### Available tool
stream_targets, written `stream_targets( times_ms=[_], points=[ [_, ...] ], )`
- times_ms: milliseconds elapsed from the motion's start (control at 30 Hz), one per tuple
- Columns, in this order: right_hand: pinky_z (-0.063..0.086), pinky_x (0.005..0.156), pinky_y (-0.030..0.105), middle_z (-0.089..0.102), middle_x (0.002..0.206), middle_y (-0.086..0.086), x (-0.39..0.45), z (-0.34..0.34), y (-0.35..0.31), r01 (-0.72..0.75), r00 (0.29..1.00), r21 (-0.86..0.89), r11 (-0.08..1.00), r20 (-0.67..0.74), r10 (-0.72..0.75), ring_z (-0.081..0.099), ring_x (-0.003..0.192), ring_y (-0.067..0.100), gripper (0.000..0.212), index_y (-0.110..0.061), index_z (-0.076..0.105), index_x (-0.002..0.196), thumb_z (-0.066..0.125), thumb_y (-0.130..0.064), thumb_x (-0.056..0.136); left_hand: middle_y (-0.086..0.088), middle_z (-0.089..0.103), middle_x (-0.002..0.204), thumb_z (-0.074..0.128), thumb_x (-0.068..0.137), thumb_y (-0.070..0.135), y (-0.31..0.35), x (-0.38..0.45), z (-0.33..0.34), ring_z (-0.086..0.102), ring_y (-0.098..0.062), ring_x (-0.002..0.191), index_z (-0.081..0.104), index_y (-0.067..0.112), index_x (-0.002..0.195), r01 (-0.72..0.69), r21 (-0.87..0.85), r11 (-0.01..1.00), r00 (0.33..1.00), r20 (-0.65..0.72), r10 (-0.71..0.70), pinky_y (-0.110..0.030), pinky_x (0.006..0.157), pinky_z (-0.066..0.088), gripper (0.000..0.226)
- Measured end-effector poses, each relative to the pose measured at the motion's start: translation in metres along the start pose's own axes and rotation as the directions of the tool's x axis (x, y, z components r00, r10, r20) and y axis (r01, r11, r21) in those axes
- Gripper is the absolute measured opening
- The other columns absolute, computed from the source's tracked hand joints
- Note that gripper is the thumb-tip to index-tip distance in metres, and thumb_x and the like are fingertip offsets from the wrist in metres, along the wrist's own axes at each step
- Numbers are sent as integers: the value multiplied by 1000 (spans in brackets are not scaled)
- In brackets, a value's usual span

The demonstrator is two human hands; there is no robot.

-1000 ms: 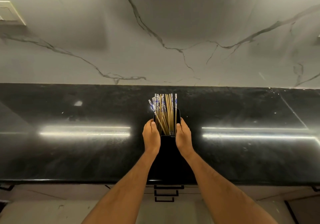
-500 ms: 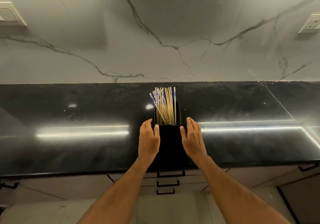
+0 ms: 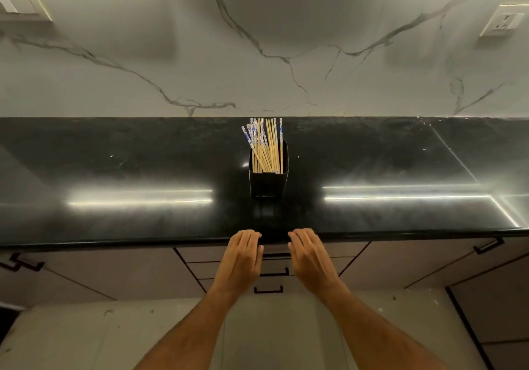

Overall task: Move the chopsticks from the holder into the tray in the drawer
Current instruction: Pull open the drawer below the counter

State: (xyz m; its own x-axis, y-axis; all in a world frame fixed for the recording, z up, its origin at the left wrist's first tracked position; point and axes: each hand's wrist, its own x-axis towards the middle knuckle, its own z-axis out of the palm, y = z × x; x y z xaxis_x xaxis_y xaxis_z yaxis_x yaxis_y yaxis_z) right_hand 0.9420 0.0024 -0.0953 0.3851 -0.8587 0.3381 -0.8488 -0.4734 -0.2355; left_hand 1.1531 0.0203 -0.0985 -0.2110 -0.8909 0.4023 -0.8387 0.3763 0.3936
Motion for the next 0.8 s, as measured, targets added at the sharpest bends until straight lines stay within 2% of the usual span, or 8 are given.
stream_targets(
  times_ms=[167, 233, 333, 400, 467, 567, 700, 800],
  points=[
    [50, 94, 31, 64, 114, 6, -24, 23, 5, -29, 989, 22, 999, 146, 25, 60, 104, 20, 26, -10, 62, 121, 48, -15, 100, -3, 59, 127, 38, 105, 32, 2, -20, 30, 55, -17, 119, 53, 13, 133, 78, 106, 991, 976, 193, -97, -33, 107, 44, 37],
    [47, 101, 31, 62, 122, 7, -26, 33, 10, -49, 972, 23, 999, 232, 43, 58, 111, 21, 29, -10, 60, 126, 48, -12, 100, -7, 59, 132, 44, 104, 28, 1, -20, 41, 54, -21, 125, 52, 11, 137, 106, 151, 983, 960, 243, -141, -34, 110, 42, 38],
    [43, 107, 30, 59, 130, 8, -22, 52, 18, -52, 943, 14, 999, 331, 44, 54, 119, 21, 36, -10, 56, 133, 50, -6, 98, -5, 62, 124, 53, 100, 20, -4, -20, 62, 59, -22, 116, 56, 13, 130, 112, 201, 973, 932, 319, -173, -32, 104, 46, 30],
    [42, 109, 31, 58, 134, 9, -18, 65, 20, -55, 920, 23, 998, 389, 42, 53, 123, 22, 40, -11, 53, 137, 54, -6, 97, -6, 61, 126, 60, 95, 16, -9, -20, 77, 58, -22, 116, 55, 13, 132, 130, 229, 965, 902, 377, -211, -32, 105, 46, 37],
    [43, 108, 33, 57, 137, 10, -14, 80, 22, -45, 900, 32, 998, 435, 26, 55, 124, 24, 45, -10, 51, 140, 59, -8, 96, -8, 59, 130, 63, 94, 15, -16, -18, 90, 58, -22, 116, 50, 12, 139, 161, 229, 960, 873, 421, -247, -32, 103, 47, 47],
    [50, 91, 32, 62, 130, 12, -6, 97, 28, -29, 840, -25, 999, 541, 38, 61, 113, 27, 35, -12, 56, 133, 58, -11, 97, -11, 58, 129, 57, 98, 16, -23, -6, 105, 60, -24, 108, 45, 17, 143, 263, 221, 939, 778, 528, -342, -33, 95, 50, 47],
    [47, 87, 36, 59, 132, 5, 17, 118, 30, -91, 777, -107, 990, 614, 138, 59, 107, 25, 33, -26, 53, 133, 38, -38, 105, -5, 44, 151, 52, 101, 18, -31, 5, 127, 48, -23, 132, 40, 24, 148, 353, 242, 904, 717, 551, -427, -36, 110, 40, 49],
    [46, 92, 37, 59, 133, 6, 27, 134, 29, -204, 746, -132, 970, 620, 241, 59, 115, 26, 32, -27, 53, 133, 38, -37, 106, -6, 44, 150, 59, 95, 10, -33, 7, 136, 46, -25, 135, 41, 23, 147, 341, 300, 891, 699, 553, -454, -37, 113, 38, 57]
  ],
)
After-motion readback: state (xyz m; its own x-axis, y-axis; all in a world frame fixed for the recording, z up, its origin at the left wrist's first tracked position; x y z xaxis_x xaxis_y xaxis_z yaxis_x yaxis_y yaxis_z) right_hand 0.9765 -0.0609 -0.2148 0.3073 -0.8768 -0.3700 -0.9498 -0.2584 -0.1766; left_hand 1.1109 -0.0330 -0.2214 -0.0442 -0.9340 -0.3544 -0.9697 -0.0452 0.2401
